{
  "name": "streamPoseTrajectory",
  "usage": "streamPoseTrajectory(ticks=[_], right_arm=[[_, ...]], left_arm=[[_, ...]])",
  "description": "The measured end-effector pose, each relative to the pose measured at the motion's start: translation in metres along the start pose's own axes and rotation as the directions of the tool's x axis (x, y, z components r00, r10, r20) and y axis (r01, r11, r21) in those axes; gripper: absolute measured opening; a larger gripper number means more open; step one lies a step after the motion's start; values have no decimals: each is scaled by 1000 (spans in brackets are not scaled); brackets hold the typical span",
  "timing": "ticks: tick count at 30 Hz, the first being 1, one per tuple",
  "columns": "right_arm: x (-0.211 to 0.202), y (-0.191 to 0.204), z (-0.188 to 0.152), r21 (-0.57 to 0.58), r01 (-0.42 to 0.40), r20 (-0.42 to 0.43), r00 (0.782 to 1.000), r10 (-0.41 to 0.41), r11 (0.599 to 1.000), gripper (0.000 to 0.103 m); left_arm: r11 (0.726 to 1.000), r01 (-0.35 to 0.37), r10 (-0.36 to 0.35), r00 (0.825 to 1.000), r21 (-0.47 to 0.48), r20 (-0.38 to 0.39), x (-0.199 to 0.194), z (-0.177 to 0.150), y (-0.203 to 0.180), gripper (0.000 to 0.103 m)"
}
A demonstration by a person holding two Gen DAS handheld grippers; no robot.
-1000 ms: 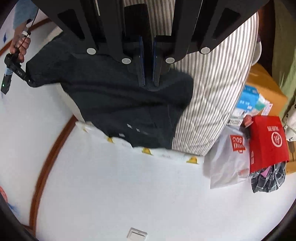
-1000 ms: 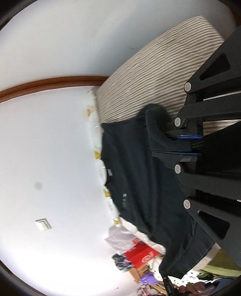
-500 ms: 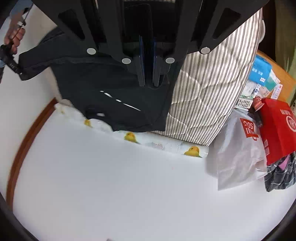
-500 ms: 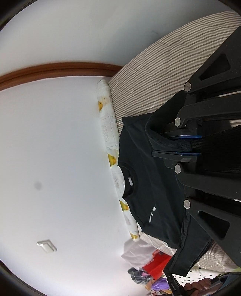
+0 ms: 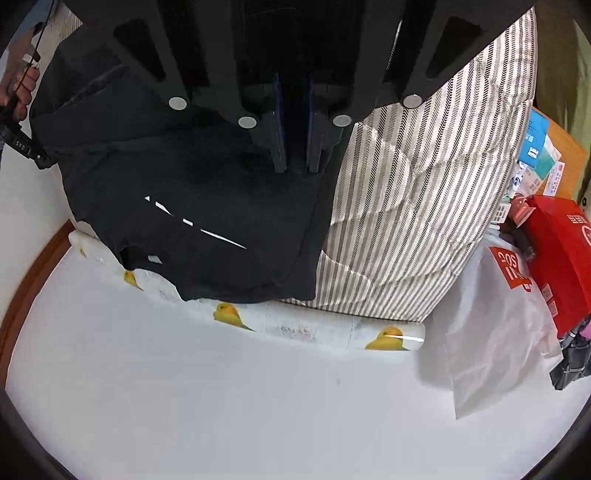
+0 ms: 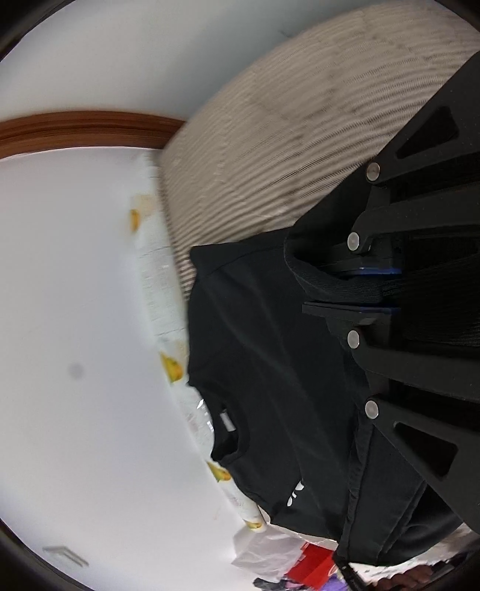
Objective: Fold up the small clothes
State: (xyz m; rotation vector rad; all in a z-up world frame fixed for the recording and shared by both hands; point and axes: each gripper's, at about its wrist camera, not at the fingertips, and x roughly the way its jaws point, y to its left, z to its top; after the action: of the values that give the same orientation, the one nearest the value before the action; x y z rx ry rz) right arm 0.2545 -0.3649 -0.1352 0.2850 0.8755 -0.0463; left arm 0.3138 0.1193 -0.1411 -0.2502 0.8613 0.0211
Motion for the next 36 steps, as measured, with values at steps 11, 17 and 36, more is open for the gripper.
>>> streamPoseTrajectory(ticks=[11, 17, 36], right_arm=[[-66, -14, -47, -78, 66, 24, 998, -64, 995, 75], [-82, -27, -92, -69, 73, -29, 997, -75, 995, 76], [-64, -48, -105, 192, -70, -78, 993, 86, 979, 76]], left_arm=[[1000, 26, -26, 999, 10, 20, -48, -37, 14, 64], [999, 32, -33, 999, -44, -8, -67, -80, 30, 64], [928, 254, -278, 959, -273, -53, -44, -110, 51, 72]])
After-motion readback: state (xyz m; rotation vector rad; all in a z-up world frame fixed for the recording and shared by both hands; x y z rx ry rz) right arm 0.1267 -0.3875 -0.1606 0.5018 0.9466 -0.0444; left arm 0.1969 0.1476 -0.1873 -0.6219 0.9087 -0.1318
